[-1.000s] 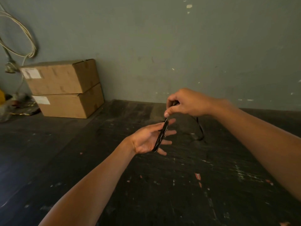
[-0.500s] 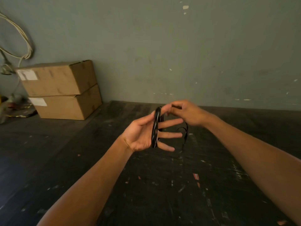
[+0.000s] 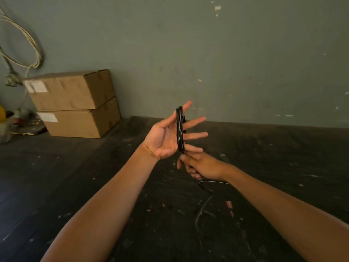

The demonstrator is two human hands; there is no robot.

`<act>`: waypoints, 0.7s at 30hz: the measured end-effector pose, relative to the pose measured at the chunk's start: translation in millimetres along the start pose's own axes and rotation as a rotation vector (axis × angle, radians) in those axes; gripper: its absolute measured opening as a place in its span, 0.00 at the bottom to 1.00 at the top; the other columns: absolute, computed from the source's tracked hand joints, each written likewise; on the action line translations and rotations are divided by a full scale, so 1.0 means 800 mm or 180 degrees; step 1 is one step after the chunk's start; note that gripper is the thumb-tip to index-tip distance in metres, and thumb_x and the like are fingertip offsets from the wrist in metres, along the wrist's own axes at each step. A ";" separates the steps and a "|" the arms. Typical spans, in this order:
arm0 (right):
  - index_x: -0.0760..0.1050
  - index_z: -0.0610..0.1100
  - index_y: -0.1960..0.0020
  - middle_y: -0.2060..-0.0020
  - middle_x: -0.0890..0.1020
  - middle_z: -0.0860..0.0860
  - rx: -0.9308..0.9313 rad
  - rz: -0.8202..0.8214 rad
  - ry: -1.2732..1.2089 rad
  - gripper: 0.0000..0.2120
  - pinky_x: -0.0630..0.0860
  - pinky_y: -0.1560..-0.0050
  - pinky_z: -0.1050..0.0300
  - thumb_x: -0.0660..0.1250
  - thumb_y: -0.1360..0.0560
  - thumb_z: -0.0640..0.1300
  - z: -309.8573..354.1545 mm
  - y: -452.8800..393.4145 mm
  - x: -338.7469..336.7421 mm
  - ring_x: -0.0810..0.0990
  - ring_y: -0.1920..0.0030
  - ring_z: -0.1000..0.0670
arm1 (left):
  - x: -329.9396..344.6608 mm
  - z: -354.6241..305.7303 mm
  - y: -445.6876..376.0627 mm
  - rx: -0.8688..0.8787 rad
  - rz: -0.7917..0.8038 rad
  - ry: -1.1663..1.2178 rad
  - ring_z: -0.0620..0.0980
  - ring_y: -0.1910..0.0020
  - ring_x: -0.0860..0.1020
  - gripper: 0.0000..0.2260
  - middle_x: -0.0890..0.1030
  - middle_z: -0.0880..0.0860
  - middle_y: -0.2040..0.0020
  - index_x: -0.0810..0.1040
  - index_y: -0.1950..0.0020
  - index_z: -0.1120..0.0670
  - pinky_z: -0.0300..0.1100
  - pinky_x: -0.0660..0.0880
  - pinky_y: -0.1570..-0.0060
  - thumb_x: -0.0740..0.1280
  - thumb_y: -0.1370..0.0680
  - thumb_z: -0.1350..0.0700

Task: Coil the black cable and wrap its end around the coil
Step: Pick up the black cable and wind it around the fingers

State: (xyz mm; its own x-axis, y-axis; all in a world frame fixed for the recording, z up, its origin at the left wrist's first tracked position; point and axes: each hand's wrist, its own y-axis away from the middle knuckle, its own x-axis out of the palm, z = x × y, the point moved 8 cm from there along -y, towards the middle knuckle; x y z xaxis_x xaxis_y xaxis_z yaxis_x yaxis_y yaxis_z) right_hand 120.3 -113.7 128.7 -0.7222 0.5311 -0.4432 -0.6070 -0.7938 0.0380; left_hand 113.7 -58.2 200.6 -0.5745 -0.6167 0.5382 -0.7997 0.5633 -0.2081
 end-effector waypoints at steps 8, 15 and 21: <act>0.76 0.42 0.50 0.71 0.67 0.52 0.0316 0.0297 0.0218 0.15 0.67 0.71 0.62 0.55 0.17 0.50 -0.012 0.016 0.028 0.67 0.74 0.56 | -0.044 -0.011 0.005 0.0195 -0.0714 -0.0100 0.72 0.29 0.65 0.20 0.68 0.60 0.25 0.71 0.29 0.41 0.76 0.63 0.43 0.59 0.22 0.46; 0.78 0.45 0.48 0.67 0.76 0.51 0.0246 0.0487 0.1348 0.13 0.74 0.65 0.56 0.56 0.17 0.49 0.032 0.028 0.019 0.74 0.71 0.53 | -0.083 0.006 0.019 0.0027 -0.1211 -0.0394 0.70 0.27 0.61 0.19 0.67 0.58 0.25 0.73 0.31 0.39 0.77 0.58 0.36 0.58 0.22 0.44; 0.78 0.51 0.52 0.64 0.80 0.52 -0.0095 0.0208 0.2526 0.08 0.68 0.67 0.62 0.62 0.20 0.50 0.085 0.027 -0.039 0.72 0.70 0.57 | -0.098 0.045 0.034 -0.0534 -0.1164 -0.0852 0.65 0.27 0.65 0.18 0.69 0.55 0.26 0.74 0.31 0.38 0.75 0.55 0.33 0.58 0.21 0.45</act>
State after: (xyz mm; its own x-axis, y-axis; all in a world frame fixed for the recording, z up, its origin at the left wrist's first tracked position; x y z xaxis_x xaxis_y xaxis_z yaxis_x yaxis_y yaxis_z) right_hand 107.3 -127.5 204.3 -0.2975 0.1224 -0.9469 -0.5545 -0.8295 0.0670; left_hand 131.0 -14.4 123.3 -0.3034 -0.8983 0.3179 -0.9310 0.3506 0.1021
